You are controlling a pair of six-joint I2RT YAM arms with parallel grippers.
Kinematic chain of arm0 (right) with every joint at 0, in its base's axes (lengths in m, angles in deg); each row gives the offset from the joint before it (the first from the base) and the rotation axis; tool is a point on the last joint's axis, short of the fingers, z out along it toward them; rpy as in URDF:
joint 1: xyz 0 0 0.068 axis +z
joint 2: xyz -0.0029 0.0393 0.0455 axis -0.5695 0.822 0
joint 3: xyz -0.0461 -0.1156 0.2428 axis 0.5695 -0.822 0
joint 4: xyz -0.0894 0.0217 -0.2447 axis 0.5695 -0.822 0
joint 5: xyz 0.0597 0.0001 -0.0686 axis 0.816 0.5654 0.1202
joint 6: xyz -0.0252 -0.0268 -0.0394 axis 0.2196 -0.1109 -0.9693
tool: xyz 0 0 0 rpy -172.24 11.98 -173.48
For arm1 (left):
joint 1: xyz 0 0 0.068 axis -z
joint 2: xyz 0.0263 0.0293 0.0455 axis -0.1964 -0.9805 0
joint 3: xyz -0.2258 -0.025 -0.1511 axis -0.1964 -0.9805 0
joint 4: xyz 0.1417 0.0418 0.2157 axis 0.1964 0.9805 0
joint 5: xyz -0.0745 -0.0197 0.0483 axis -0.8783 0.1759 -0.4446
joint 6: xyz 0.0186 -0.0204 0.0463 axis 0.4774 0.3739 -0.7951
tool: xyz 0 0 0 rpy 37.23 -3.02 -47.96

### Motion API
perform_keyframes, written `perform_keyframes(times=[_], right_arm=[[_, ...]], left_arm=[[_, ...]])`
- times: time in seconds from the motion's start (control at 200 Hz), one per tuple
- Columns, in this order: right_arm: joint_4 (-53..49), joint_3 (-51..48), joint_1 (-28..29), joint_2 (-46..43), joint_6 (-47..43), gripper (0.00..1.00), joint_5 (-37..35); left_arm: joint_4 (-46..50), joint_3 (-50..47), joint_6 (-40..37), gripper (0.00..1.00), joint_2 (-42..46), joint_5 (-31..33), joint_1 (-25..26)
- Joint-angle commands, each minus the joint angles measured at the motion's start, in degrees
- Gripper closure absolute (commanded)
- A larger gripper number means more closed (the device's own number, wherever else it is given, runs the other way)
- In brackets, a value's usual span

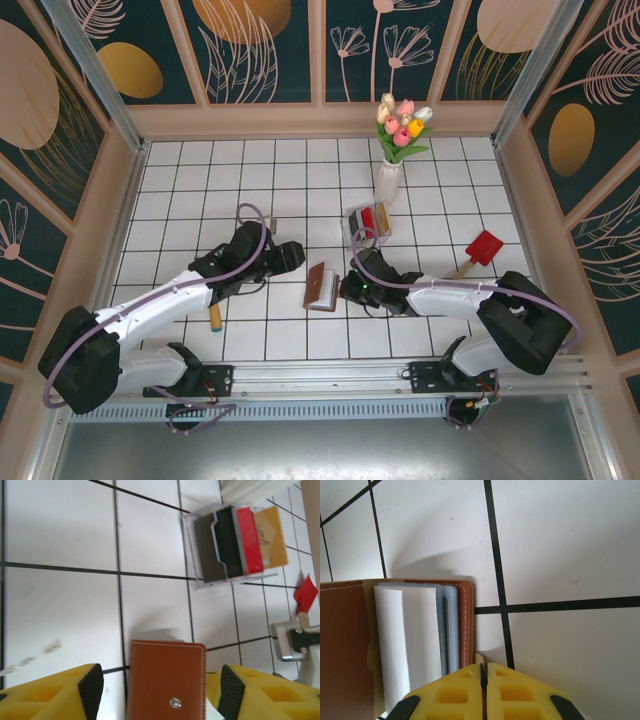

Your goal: Put the credit cards into the card holder

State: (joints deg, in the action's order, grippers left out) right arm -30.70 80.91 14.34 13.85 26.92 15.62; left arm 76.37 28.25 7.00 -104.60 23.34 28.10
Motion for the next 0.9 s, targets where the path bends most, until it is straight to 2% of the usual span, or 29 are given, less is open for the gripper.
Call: perform_keyframes(times=[0.0,0.245,0.51,0.716,0.896], right_arm=[[-1.6,1.9,-0.4,0.3,-1.6,0.95,0.7],[-1.3,1.8,-0.4,-0.1,-1.6,0.95,0.8],[-0.6,1.8,-0.4,-0.2,-1.3,0.95,1.0],[0.1,2.0,-0.4,-1.1,-0.8,0.94,1.0],[0.6,2.3,-0.4,-2.5,0.5,0.93,0.7]], left_arm=[[0.2,-2.9,-1.1,0.35,-0.6,-3.2,-0.9],[-8.2,-4.9,1.1,0.37,-7.5,-12.5,-1.0],[-10.6,-3.7,0.6,0.4,-14.8,-15.7,-0.8],[-10.1,-1.1,-0.4,0.41,-19.6,-15.6,1.1],[-7.7,1.5,-1.5,0.4,-23.8,-12.8,4.4]])
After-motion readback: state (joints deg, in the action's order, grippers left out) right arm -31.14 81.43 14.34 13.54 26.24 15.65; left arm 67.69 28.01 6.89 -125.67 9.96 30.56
